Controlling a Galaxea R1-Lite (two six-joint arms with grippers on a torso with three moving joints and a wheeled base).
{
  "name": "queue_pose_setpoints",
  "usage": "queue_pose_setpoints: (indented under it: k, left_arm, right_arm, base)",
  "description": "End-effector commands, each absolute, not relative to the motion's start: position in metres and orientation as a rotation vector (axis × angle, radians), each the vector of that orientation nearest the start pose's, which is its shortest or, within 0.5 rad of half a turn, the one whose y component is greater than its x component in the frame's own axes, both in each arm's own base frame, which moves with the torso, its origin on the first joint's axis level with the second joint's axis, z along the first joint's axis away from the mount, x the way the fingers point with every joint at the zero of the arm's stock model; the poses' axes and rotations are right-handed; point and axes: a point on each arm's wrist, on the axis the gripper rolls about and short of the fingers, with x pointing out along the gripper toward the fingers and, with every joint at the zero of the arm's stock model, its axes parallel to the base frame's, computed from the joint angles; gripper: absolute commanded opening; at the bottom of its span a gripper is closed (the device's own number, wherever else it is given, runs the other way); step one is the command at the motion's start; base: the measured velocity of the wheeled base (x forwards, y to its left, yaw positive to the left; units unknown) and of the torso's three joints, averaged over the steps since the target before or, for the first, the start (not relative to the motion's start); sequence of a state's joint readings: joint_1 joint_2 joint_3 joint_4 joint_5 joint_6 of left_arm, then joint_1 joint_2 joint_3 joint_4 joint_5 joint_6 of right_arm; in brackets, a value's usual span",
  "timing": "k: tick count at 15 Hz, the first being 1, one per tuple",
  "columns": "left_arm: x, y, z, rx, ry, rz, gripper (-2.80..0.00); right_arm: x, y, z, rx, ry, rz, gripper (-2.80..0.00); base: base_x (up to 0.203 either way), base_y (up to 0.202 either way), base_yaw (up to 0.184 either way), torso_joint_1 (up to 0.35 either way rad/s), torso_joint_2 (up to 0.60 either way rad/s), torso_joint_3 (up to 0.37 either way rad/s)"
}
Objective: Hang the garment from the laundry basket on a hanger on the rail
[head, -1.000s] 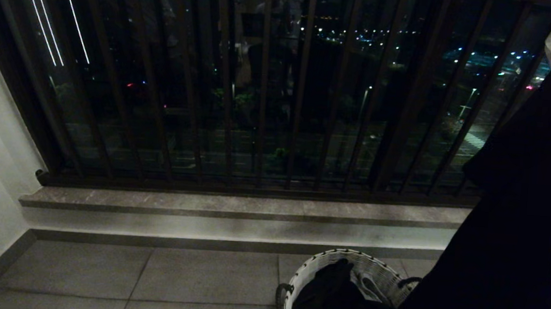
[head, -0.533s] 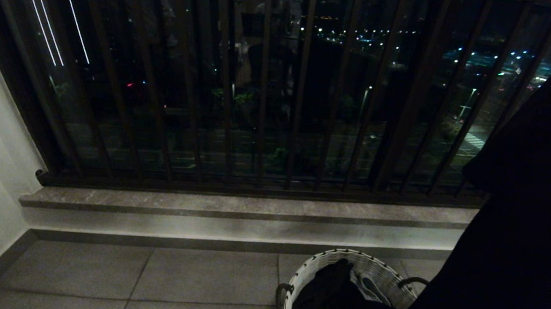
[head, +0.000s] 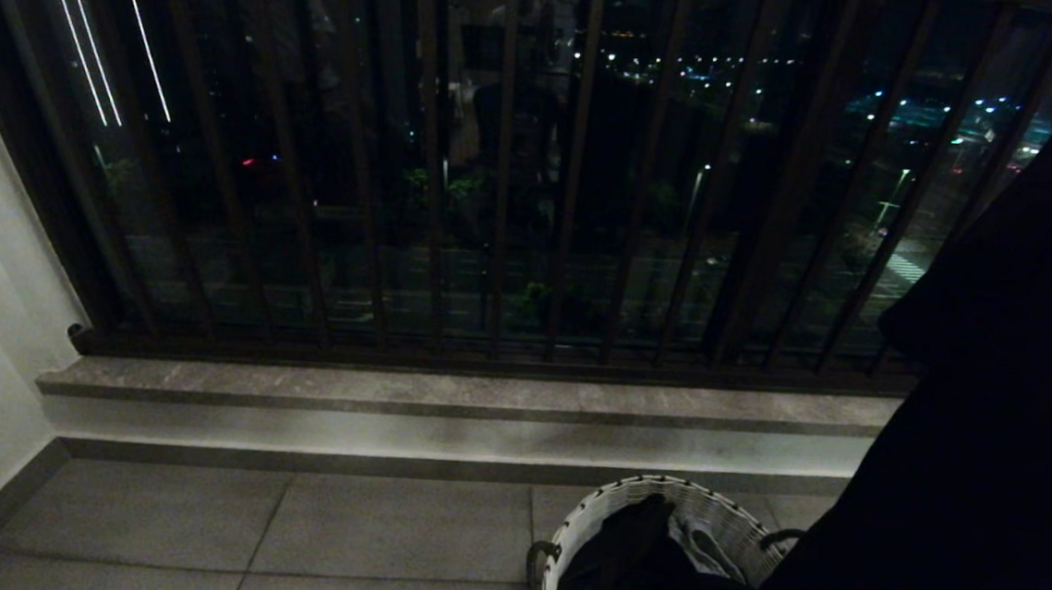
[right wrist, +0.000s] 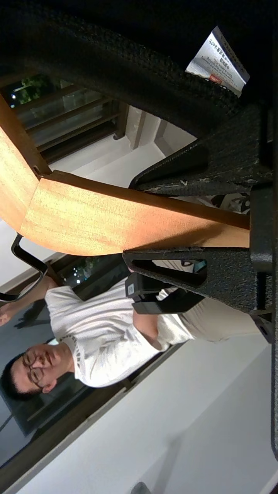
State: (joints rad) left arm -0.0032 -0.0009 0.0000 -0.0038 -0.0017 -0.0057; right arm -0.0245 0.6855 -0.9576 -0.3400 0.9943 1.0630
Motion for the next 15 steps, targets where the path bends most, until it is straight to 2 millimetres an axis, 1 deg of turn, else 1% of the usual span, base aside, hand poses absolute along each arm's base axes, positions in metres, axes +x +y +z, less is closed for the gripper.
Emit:
queue_pose_setpoints:
  k: [1,5,7,13,15]
  left_arm:
    - [-0.0227,0.0000,0.0755,-0.006,-0.003,-0.005,-2.80]
    - [-0.0227,0.0000,0.0755,-0.006,-0.003,-0.005,-2.80]
    - [-0.0227,0.0000,0.0755,-0.006,-0.003,-0.005,-2.80]
    - [-0.0227,0.0000,0.0755,-0.006,-0.003,-0.005,-2.80]
    - [-0.0227,0.0000,0.0755,-0.006,-0.003,-0.005,-2.80]
  right_arm:
    - [-0.0078,0.0191,0.3619,0.647,0.004,1.111,-2.80]
    - [-0.0065,0.0191,0.3602,0.595,-0.031,1.108,-2.80]
    - [-0.0037,0.0190,0.3595,0.595,-0.026,1.104,-2.80]
    - [-0.0058,0.0191,0.3595,0.577,-0.042,1.106,-2.80]
    - [-0.0064,0.0191,0.3595,0.575,-0.044,1.106,-2.80]
  base:
    - [0.000,0.000,0.000,0.000,0.00,0.000]
    - [0.000,0.000,0.000,0.000,0.00,0.000]
    - [0.000,0.000,0.000,0.000,0.00,0.000]
    - [0.000,0.000,0.000,0.000,0.00,0.000]
    - [0.000,0.000,0.000,-0.003,-0.06,-0.160]
